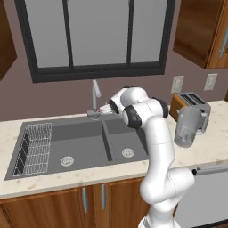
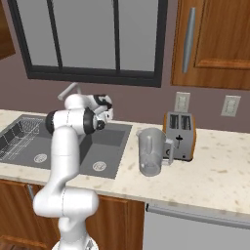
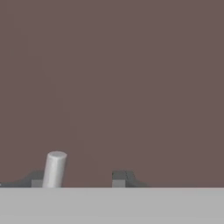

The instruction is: Turn on the sink faucet and place the jug under the water for a few seconds to fill it up.

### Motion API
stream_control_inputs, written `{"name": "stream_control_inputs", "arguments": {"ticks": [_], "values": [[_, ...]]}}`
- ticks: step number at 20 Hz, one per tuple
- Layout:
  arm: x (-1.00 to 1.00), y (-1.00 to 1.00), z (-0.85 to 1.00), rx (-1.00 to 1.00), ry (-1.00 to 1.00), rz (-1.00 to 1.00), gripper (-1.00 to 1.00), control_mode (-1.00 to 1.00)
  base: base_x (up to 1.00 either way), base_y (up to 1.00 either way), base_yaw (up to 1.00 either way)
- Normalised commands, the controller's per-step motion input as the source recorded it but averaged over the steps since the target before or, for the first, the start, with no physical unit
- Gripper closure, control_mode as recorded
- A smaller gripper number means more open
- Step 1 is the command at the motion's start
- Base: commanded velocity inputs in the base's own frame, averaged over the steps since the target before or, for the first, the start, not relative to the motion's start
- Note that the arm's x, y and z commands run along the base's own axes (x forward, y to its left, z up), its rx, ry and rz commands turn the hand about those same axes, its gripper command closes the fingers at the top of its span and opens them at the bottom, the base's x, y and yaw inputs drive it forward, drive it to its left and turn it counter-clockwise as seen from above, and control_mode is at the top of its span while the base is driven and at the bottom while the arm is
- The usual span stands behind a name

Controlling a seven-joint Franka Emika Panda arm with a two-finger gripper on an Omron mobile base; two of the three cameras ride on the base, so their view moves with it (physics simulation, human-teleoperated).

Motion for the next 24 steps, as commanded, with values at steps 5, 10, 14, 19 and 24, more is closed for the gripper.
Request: {"name": "stream_control_inputs", "arguments": {"ticks": [5, 10, 14, 19, 24], "values": [[0.06, -0.77, -0.06, 0.03, 0.0, -0.11, 1.0, -1.0, 0.0, 0.0, 0.0], [0.1, -0.85, -0.04, 0.04, 0.0, -0.1, 1.0, -1.0, 0.0, 0.0, 0.0], [0.05, -0.97, -0.06, 0.06, 0.0, -0.09, 1.0, -1.0, 0.0, 0.0, 0.0], [0.01, -1.0, -0.06, 0.07, 0.01, -0.07, 1.0, -1.0, 0.0, 0.0, 0.0], [0.0, -1.0, -0.08, 0.09, 0.01, -0.05, 1.0, -1.0, 0.0, 0.0, 0.0]]}}
